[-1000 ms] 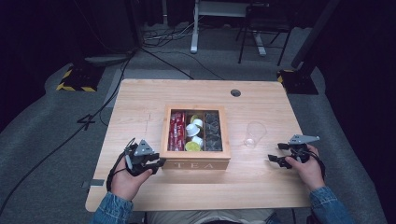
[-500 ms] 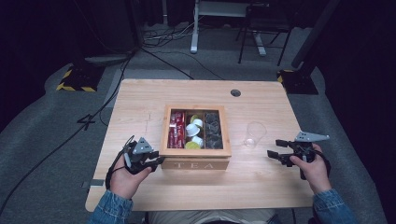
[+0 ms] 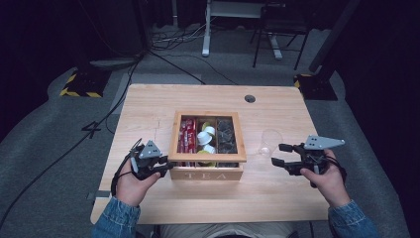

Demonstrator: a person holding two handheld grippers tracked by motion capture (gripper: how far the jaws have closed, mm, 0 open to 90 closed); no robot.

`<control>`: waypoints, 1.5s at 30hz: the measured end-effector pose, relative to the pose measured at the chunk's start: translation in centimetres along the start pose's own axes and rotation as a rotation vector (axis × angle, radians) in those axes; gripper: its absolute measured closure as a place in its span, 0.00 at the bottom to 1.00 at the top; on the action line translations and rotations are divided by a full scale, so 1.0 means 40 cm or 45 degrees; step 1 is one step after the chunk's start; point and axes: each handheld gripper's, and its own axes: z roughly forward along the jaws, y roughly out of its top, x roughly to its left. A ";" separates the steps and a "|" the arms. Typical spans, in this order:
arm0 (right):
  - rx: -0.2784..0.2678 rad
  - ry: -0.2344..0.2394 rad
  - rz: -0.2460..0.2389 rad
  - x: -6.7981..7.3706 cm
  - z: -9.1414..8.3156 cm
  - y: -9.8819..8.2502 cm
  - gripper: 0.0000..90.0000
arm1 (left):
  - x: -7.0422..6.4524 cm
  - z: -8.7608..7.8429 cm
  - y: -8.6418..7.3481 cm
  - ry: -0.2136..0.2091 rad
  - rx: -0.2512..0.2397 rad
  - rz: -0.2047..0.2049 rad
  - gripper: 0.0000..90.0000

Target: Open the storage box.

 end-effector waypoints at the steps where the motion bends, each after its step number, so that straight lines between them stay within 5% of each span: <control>1: -0.002 0.019 -0.011 0.007 0.006 0.011 0.36 | 0.002 -0.002 0.003 -0.003 -0.003 0.006 0.79; 9: 0.023 0.064 -0.060 0.040 0.051 0.065 0.35 | 0.010 -0.009 0.019 -0.002 -0.039 0.006 0.79; 14: 0.104 -0.014 -0.079 0.054 0.088 0.079 0.34 | 0.012 -0.011 0.027 0.002 -0.061 -0.006 0.79; 29: 0.169 -0.034 -0.194 0.086 0.167 0.122 0.34 | 0.026 -0.020 0.053 0.004 -0.106 0.008 0.81; 40: 0.122 -0.041 -0.260 0.104 0.184 0.146 0.41 | 0.030 -0.017 0.049 -0.021 -0.130 -0.014 0.81; 45: 0.134 -0.062 -0.303 0.110 0.183 0.155 0.41 | 0.031 -0.010 0.046 0.004 -0.146 -0.034 0.63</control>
